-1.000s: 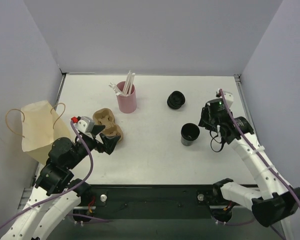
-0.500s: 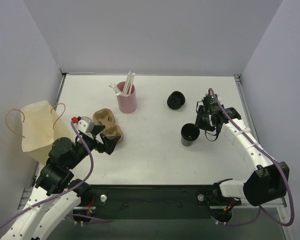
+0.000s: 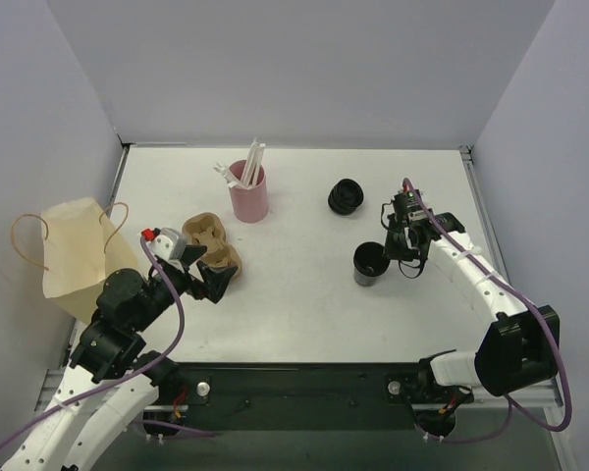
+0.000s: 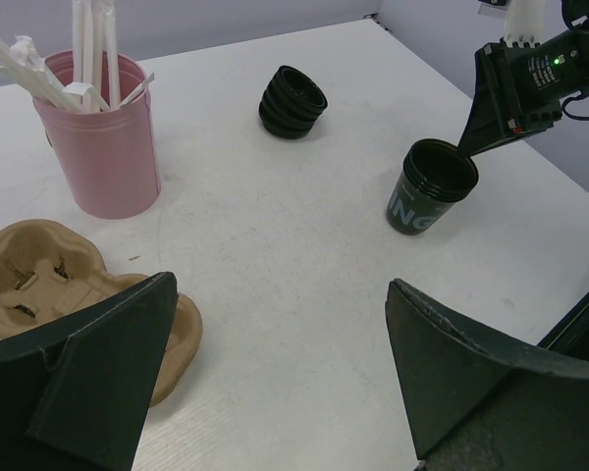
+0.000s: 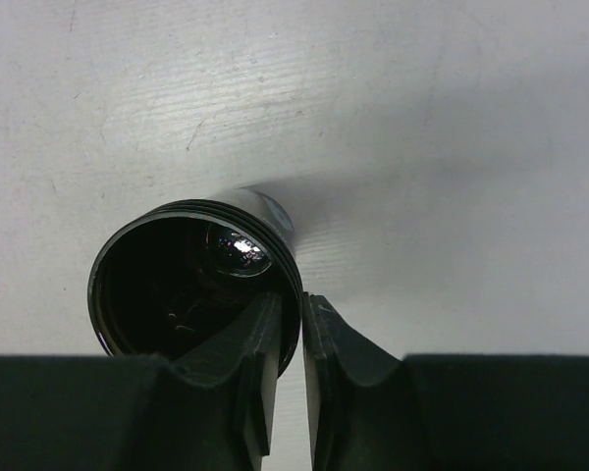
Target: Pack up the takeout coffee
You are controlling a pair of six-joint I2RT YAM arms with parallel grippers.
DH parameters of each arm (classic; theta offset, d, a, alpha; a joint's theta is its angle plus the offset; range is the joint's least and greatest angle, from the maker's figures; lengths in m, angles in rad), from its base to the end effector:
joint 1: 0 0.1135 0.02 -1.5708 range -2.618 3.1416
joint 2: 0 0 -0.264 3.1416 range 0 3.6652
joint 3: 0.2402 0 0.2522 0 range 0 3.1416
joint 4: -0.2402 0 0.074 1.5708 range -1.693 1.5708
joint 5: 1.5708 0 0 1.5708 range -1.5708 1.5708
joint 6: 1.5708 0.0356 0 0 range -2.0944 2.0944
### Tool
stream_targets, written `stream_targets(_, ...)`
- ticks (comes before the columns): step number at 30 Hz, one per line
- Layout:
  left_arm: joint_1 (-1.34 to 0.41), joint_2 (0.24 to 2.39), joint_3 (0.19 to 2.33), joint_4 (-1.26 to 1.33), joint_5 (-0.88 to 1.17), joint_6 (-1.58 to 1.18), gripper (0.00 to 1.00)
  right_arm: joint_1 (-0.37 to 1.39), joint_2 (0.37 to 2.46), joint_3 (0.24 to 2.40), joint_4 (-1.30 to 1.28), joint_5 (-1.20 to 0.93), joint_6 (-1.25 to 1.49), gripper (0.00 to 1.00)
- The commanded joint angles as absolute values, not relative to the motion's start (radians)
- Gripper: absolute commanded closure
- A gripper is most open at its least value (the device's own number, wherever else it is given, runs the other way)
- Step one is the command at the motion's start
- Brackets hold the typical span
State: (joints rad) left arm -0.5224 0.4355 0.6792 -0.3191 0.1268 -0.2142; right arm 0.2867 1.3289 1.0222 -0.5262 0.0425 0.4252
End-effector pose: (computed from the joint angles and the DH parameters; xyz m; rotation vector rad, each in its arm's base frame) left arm 0.0956 -0.0602 0.3340 0.3567 1.6499 -0.6624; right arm 0.2710 0.0783 0.2720 0.1874 2.4142 0.2780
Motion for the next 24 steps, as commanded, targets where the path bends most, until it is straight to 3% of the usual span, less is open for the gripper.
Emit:
stream_targets(1, -0.52, 0.439, 0.69, -0.304, 0.126, -0.202, 0.03, 0.279, 1.338, 1.006, -0.525, 0.054, 0.419, 0.85)
stream_targets(24, -0.52, 0.442, 0.689, -0.302, 0.132, -0.199, 0.03, 0.235, 1.236, 0.996, -0.569, 0.149, 0.407, 0.99)
